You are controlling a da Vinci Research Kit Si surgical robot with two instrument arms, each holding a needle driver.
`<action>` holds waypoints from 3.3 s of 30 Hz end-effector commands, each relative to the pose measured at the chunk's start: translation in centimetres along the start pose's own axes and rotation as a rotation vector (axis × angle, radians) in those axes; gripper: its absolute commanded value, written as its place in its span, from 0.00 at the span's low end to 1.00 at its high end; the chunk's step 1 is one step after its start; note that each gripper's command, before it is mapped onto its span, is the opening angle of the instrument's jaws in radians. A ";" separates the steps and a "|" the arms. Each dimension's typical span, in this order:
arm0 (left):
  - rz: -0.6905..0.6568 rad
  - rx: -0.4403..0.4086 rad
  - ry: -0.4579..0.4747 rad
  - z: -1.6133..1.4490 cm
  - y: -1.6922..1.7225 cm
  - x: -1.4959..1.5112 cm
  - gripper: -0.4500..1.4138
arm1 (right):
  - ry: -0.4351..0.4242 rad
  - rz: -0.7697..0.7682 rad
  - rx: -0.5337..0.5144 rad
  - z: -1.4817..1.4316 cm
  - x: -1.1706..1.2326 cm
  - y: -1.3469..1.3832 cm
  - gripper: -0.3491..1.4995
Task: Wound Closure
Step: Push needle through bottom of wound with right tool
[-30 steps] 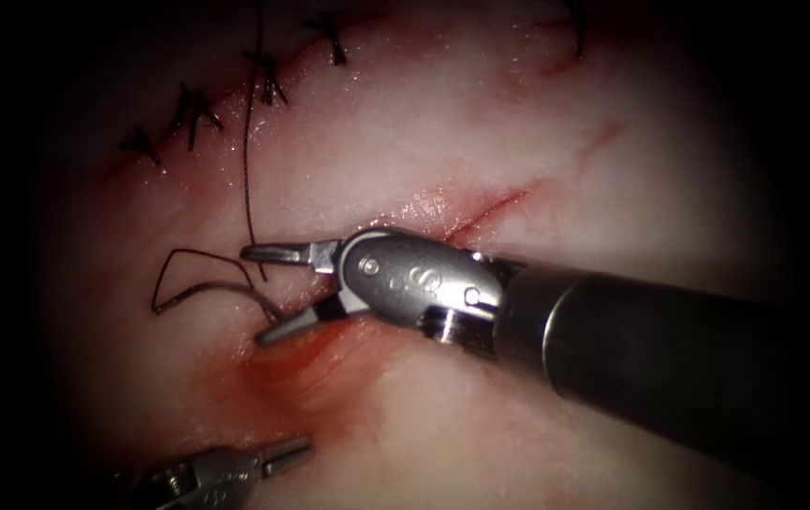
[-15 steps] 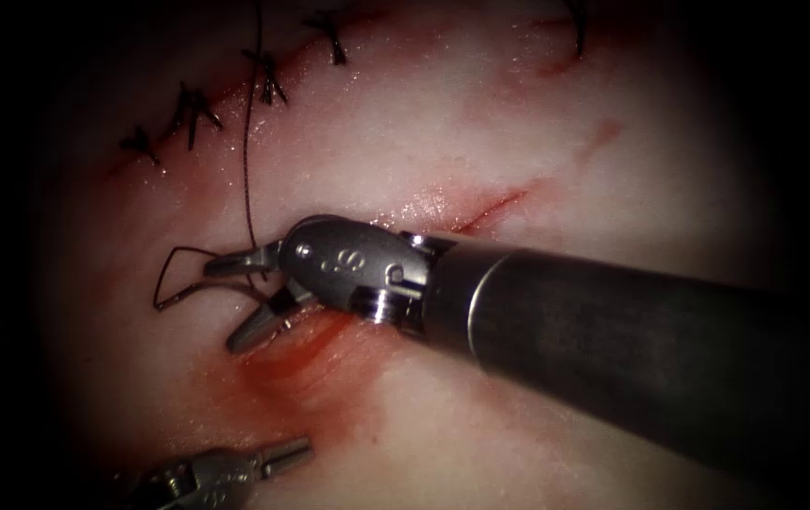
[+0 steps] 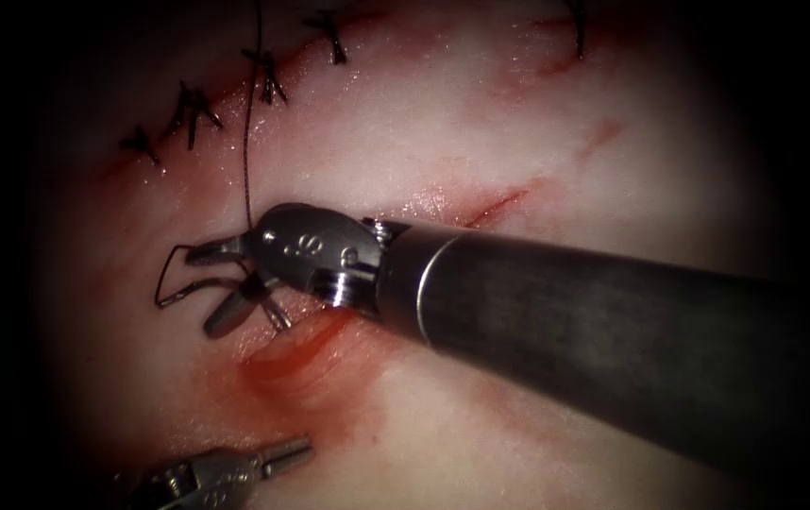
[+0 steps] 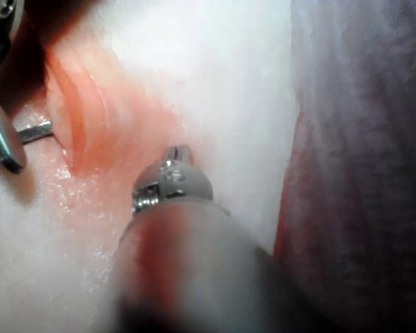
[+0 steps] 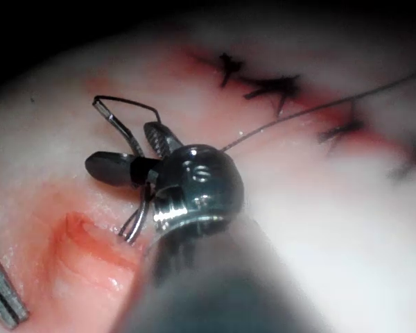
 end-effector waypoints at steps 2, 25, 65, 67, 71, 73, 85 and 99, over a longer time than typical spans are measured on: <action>0.001 0.000 0.001 0.08 0.00 -0.01 0.13 | -0.028 -0.013 0.024 0.11 0.04 0.06 0.45; 0.002 0.000 0.001 0.08 -0.01 -0.01 0.13 | -0.001 -0.032 0.070 0.11 0.06 0.03 0.00; -0.002 -0.003 0.000 0.08 -0.05 0.02 0.12 | 0.547 0.922 0.264 -0.09 -0.20 -0.52 0.00; -0.002 -0.003 0.000 0.08 -0.05 0.02 0.12 | 0.551 0.933 0.283 -0.09 -0.18 -0.57 0.00; -0.002 -0.003 0.000 0.08 -0.05 0.02 0.12 | 0.558 0.945 0.311 -0.08 -0.15 -0.69 0.00; -0.002 -0.003 0.000 0.09 -0.05 0.02 0.12 | 0.560 0.952 0.323 -0.08 -0.15 -0.73 0.00; -0.003 -0.004 0.000 0.09 -0.06 0.03 0.12 | 0.553 1.058 0.340 -0.04 -0.28 -1.00 0.00; -0.004 -0.005 0.000 0.08 -0.08 0.03 0.12 | 0.569 1.120 0.409 -0.03 -0.15 -1.26 0.00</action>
